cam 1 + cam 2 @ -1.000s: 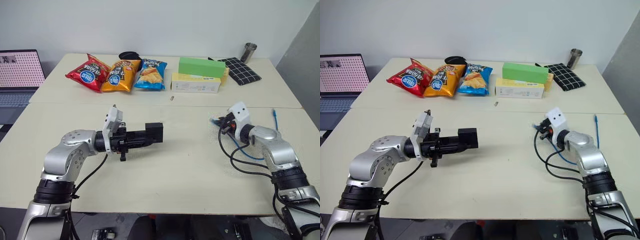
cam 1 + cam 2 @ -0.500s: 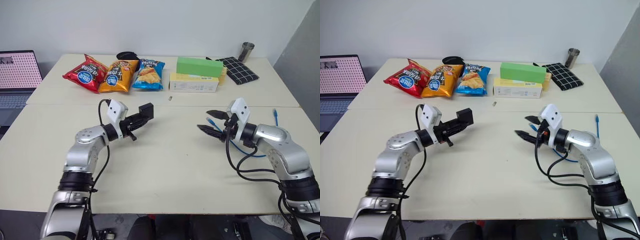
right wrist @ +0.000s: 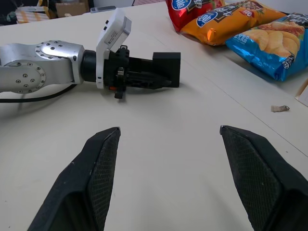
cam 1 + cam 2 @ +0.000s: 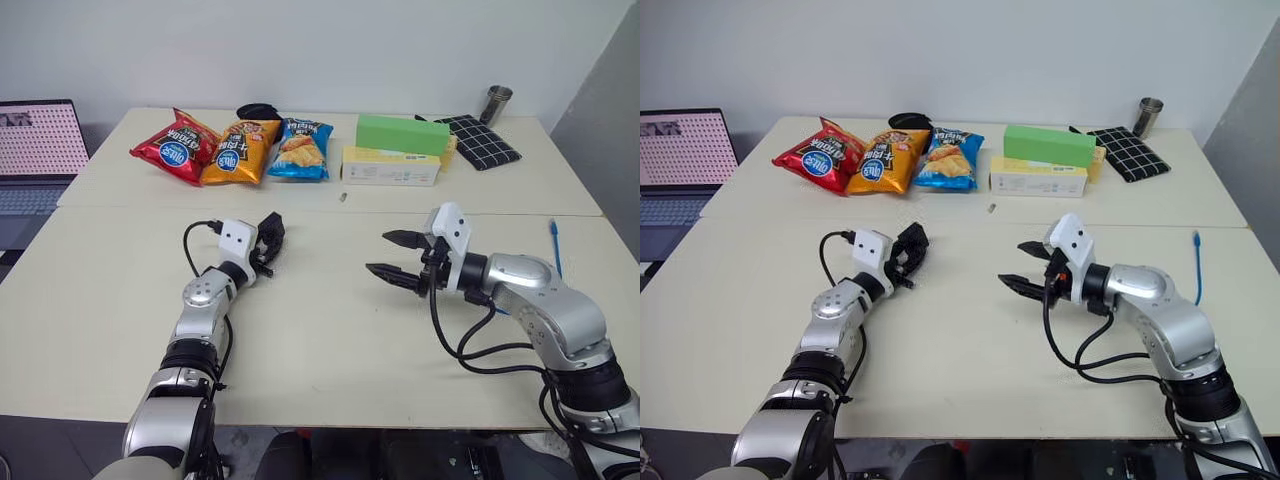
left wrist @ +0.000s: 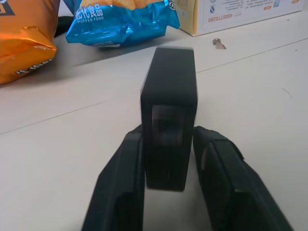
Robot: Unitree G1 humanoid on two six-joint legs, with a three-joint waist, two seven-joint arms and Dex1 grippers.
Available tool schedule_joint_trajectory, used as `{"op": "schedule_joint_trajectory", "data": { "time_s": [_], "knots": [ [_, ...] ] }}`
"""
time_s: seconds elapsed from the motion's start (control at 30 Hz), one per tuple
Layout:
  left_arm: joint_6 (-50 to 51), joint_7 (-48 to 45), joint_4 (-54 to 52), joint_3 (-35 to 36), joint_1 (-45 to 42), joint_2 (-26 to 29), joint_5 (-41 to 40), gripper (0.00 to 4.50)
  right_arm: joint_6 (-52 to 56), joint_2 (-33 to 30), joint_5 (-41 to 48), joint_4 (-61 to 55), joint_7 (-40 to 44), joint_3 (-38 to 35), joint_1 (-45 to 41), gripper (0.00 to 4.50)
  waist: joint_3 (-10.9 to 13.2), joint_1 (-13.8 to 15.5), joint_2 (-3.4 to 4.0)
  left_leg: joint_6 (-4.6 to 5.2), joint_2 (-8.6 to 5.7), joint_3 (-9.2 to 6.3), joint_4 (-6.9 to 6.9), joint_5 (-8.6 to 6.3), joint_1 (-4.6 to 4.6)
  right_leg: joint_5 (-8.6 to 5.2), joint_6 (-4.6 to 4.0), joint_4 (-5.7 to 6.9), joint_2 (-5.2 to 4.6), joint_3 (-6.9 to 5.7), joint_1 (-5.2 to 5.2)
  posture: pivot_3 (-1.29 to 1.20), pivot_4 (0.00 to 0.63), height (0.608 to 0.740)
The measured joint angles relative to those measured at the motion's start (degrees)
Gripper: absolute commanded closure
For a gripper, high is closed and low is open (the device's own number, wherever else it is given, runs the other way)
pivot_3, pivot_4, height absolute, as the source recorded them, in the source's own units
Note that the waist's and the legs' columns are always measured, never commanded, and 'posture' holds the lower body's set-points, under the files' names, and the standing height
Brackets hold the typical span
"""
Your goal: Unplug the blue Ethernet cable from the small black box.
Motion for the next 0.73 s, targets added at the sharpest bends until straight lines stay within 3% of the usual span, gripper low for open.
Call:
{"op": "schedule_joint_trajectory", "data": {
  "time_s": [0.17,0.33,0.47,0.73],
  "knots": [
    [1.9,-1.1,-8.8,0.0,6.2,1.1,0.0,0.85,0.7,-0.1,-0.5,-0.6,-1.1,0.0,1.2,0.98,0.0,-0.2,0.01,0.0,0.04,0.0,-0.07,0.0,0.04,0.0,0.0,-0.01,0.0,0.0,0.0,0.0,0.15,0.74],
    [13.5,-2.1,-28.7,-0.4,18.5,7.1,0.1,0.85,2.4,-3.3,0.1,-3.8,-1.2,-2.2,7.9,0.98,0.0,-0.3,0.01,0.0,0.04,-0.08,-0.13,0.0,0.04,0.0,0.0,-0.04,0.01,0.02,0.02,0.0,0.15,0.74],
    [26.6,-7.1,-43.4,0.0,26.1,15.8,-2.0,0.85,2.5,-7.1,0.9,-5.0,-0.3,-8.1,12.5,0.98,0.0,-0.1,0.04,0.02,0.01,-0.11,-0.11,-0.01,0.1,0.0,0.0,-0.02,0.01,0.03,0.09,0.0,0.15,0.74],
    [35.5,-13.8,-50.0,5.3,23.6,25.5,-8.1,0.85,2.2,-12.8,2.4,-2.7,1.6,-17.3,15.1,0.98,0.0,0.1,0.01,0.2,-0.02,-0.17,-0.07,-0.11,0.11,0.0,0.0,-0.11,0.01,-0.04,0.2,0.0,0.15,0.74]
  ]
}}
